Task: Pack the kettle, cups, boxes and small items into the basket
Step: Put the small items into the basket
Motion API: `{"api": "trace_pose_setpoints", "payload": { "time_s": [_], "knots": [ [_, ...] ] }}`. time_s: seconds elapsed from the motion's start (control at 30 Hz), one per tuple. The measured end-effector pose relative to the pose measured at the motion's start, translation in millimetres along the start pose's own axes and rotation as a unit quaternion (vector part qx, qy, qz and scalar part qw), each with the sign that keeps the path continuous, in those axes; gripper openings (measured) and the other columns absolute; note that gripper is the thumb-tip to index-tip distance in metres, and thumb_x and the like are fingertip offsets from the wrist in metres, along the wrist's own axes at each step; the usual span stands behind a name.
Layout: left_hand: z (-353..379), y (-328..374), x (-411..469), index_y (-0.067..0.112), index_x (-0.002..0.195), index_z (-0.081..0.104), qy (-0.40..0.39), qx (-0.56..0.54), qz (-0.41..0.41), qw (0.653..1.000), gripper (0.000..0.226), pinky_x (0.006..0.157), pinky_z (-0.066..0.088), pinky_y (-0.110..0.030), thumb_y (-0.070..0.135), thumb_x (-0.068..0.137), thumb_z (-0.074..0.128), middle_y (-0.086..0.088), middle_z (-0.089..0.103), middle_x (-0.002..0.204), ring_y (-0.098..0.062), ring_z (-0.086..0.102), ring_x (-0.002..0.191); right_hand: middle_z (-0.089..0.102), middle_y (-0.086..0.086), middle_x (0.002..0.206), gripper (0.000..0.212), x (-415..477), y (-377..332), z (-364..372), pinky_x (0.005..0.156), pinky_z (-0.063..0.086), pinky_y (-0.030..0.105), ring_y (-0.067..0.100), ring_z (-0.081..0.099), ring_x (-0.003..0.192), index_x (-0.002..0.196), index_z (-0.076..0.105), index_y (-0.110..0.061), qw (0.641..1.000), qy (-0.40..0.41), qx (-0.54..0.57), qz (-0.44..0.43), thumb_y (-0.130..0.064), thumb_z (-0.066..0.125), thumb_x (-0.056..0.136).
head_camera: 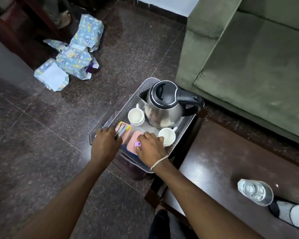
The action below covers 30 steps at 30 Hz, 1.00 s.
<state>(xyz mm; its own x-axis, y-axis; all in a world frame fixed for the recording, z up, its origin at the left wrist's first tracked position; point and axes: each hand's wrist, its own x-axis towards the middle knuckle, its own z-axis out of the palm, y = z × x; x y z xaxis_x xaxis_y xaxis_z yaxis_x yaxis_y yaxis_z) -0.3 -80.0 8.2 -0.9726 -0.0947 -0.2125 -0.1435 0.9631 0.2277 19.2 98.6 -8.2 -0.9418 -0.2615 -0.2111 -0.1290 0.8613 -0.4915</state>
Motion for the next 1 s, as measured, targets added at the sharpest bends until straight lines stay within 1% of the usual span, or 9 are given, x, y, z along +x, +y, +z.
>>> {"api": "trace_pose_setpoints", "payload": {
  "time_s": [0.13, 0.23, 0.33, 0.4, 0.5, 0.57, 0.73, 0.9, 1.0],
  "knots": [
    [7, -11, 5, 0.000, 0.086, 0.066, 0.004, 0.021, -0.005, 1.000, 0.018, 0.079, 0.047, -0.051, 0.018, 0.087, 0.070, -0.023, 0.070, 0.094, -0.044, 0.054, 0.096, 0.063, 0.009, 0.109, 0.026, 6, 0, 9, 0.078, 0.032, 0.044, 0.033, 0.056, 0.104, 0.104, 0.065, -0.012, 0.999, -0.001, -0.035, -0.001, -0.030, 0.064, 0.085],
    [10, -15, 8, -0.001, 0.085, 0.067, 0.006, 0.025, 0.004, 1.000, 0.018, 0.083, 0.048, -0.052, 0.017, 0.085, 0.073, -0.025, 0.068, 0.092, -0.045, 0.055, 0.092, 0.063, 0.009, 0.111, 0.029, 6, 0, 10, 0.079, 0.032, 0.044, 0.033, 0.055, 0.106, 0.107, 0.065, -0.012, 0.999, -0.005, -0.040, -0.008, -0.031, 0.064, 0.086],
    [8, -15, 9, 0.001, 0.094, 0.066, -0.016, 0.035, -0.020, 0.999, 0.033, 0.088, 0.047, -0.054, 0.029, 0.084, 0.079, -0.023, 0.066, 0.101, -0.044, 0.055, 0.099, 0.061, 0.008, 0.115, 0.037, 0, 2, 4, 0.083, 0.033, 0.045, 0.032, 0.053, 0.108, 0.116, 0.064, -0.012, 0.999, -0.006, -0.030, -0.012, -0.033, 0.066, 0.086],
    [4, -9, 4, 0.002, 0.098, 0.061, 0.002, 0.033, -0.013, 0.999, 0.042, 0.085, 0.048, -0.054, 0.034, 0.081, 0.083, -0.023, 0.064, 0.103, -0.045, 0.055, 0.099, 0.062, 0.008, 0.111, 0.038, -9, 2, -5, 0.081, 0.036, 0.045, 0.032, 0.056, 0.103, 0.115, 0.064, -0.013, 0.999, 0.022, -0.026, -0.014, -0.033, 0.070, 0.083],
    [-3, 11, -8, 0.006, 0.100, 0.061, 0.063, 0.007, 0.058, 0.996, 0.041, 0.078, 0.047, -0.051, 0.032, 0.080, 0.085, -0.018, 0.063, 0.102, -0.043, 0.058, 0.094, 0.062, 0.005, 0.104, 0.039, -32, 7, -22, 0.078, 0.042, 0.046, 0.030, 0.059, 0.095, 0.111, 0.065, -0.017, 0.997, 0.080, -0.002, -0.005, -0.036, 0.074, 0.077],
    [-6, 29, -17, 0.009, 0.103, 0.061, 0.076, -0.028, 0.127, 0.989, 0.038, 0.078, 0.048, -0.047, 0.038, 0.086, 0.079, -0.013, 0.061, 0.102, -0.038, 0.060, 0.093, 0.061, 0.002, 0.103, 0.040, -52, 17, -33, 0.077, 0.044, 0.045, 0.027, 0.058, 0.095, 0.111, 0.065, -0.019, 0.994, 0.108, 0.016, 0.005, -0.039, 0.071, 0.077],
    [2, 95, -49, 0.008, 0.118, 0.062, 0.031, -0.072, 0.310, 0.948, 0.046, 0.080, 0.051, -0.039, 0.046, 0.091, 0.065, -0.008, 0.060, 0.107, -0.031, 0.062, 0.093, 0.061, 0.002, 0.105, 0.041, -121, 67, -53, 0.076, 0.049, 0.046, 0.027, 0.060, 0.095, 0.117, 0.064, -0.021, 0.987, 0.132, 0.046, 0.075, -0.041, 0.064, 0.081],
    [35, 170, -88, 0.016, 0.137, 0.057, -0.066, -0.082, 0.385, 0.917, 0.059, 0.085, 0.057, -0.037, 0.054, 0.091, 0.062, -0.003, 0.058, 0.126, -0.025, 0.065, 0.108, 0.062, 0.002, 0.110, 0.041, -198, 128, -65, 0.079, 0.050, 0.046, 0.027, 0.062, 0.099, 0.120, 0.065, -0.020, 0.980, 0.141, 0.042, 0.135, -0.038, 0.069, 0.083],
    [61, 211, -115, 0.019, 0.141, 0.054, -0.113, -0.079, 0.416, 0.899, 0.061, 0.091, 0.051, -0.028, 0.057, 0.094, 0.057, 0.000, 0.056, 0.131, -0.019, 0.062, 0.113, 0.062, 0.006, 0.113, 0.039, -244, 167, -70, 0.085, 0.052, 0.045, 0.030, 0.063, 0.100, 0.120, 0.066, -0.016, 0.970, 0.150, 0.076, 0.176, -0.034, 0.068, 0.086]
  ]
}}
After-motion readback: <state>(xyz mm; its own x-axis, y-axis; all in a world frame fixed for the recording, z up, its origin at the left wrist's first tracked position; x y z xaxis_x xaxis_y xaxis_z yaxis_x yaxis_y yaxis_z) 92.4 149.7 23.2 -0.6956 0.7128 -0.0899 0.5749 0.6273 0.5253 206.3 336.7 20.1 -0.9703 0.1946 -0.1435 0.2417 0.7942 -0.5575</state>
